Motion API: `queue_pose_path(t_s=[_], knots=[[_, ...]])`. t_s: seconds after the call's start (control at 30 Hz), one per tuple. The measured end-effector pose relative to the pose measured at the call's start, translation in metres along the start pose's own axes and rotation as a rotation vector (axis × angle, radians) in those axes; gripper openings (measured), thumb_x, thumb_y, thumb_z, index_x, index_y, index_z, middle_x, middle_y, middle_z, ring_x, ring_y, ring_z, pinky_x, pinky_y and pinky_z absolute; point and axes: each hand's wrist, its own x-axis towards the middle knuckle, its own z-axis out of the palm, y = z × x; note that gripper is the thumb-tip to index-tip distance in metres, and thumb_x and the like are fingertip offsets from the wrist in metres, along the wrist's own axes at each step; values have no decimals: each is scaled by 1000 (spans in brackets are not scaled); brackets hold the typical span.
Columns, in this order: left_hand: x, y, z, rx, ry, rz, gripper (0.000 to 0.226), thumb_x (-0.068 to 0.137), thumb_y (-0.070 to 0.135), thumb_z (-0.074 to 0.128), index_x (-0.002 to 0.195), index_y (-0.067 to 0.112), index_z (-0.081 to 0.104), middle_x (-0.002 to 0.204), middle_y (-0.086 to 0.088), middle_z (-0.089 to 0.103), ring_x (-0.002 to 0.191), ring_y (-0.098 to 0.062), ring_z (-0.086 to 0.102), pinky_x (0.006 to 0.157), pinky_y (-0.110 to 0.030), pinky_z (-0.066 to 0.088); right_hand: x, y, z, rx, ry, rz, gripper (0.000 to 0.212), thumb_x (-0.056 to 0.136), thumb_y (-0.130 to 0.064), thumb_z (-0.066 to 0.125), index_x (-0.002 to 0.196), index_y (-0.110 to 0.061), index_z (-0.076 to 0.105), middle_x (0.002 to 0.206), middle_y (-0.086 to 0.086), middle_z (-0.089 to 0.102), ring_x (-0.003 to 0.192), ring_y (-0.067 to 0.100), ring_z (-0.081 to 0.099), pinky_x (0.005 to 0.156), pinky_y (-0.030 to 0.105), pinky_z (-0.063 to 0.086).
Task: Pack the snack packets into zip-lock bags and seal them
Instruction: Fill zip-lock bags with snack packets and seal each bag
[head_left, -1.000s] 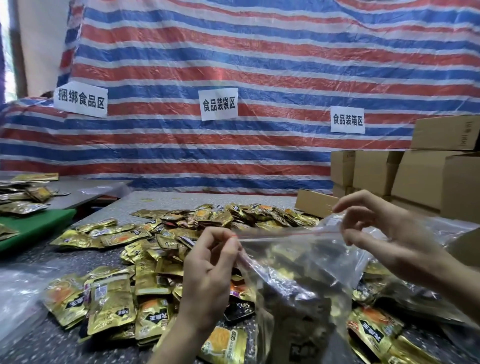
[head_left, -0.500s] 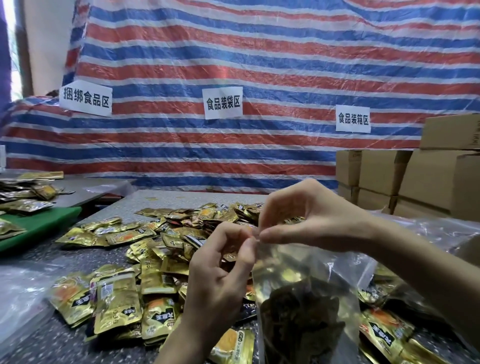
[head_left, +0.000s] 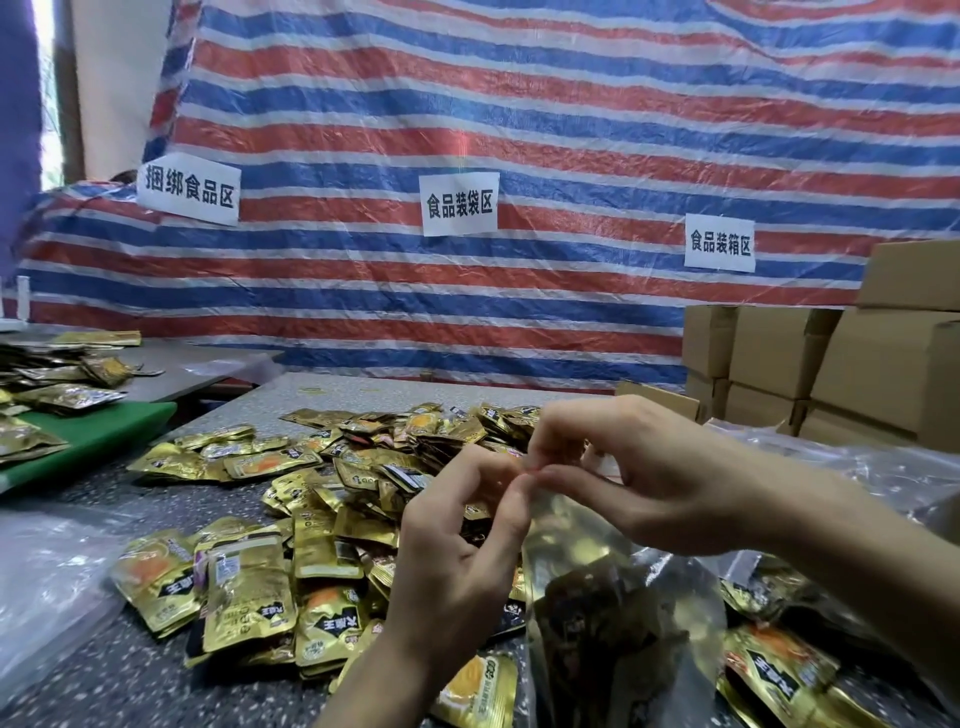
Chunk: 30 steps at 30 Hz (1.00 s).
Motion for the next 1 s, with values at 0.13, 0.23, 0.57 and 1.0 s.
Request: queue_pose_path(t_s=[0.13, 0.23, 0.57, 1.0], knots=[[-1, 1, 2, -10, -4, 40, 11, 97, 18, 56, 89, 15, 63, 80, 7, 64, 72, -11, 61, 64, -19, 48, -5, -2, -3, 73, -1, -12, 4, 96, -24, 64, 97, -22, 67, 86, -10, 66, 81, 11, 62, 72, 36, 52], [-1, 0, 3, -8, 10, 60, 16, 95, 23, 52, 88, 12, 62, 79, 3, 63, 71, -13, 61, 61, -23, 49, -7, 1, -3, 45, -3, 4, 4, 95, -25, 63, 96, -24, 67, 86, -11, 65, 82, 9, 61, 72, 33, 52], [-2, -6, 3, 52, -158, 22, 29, 99, 35, 44, 84, 18, 62, 73, 5, 58, 66, -9, 55, 59, -21, 42, -7, -1, -3, 98, 47, 21, 4, 91, -22, 74, 88, -23, 74, 77, -17, 68, 75, 4, 62, 67, 16, 44], [-5, 0, 9, -1, 73, 39, 28, 97, 24, 44, 75, 34, 58, 69, 18, 60, 62, 1, 56, 57, -9, 41, -17, 6, -17, 126, -82, 106, 4, 93, -28, 69, 90, -28, 71, 83, -16, 68, 80, 5, 61, 80, 27, 49]])
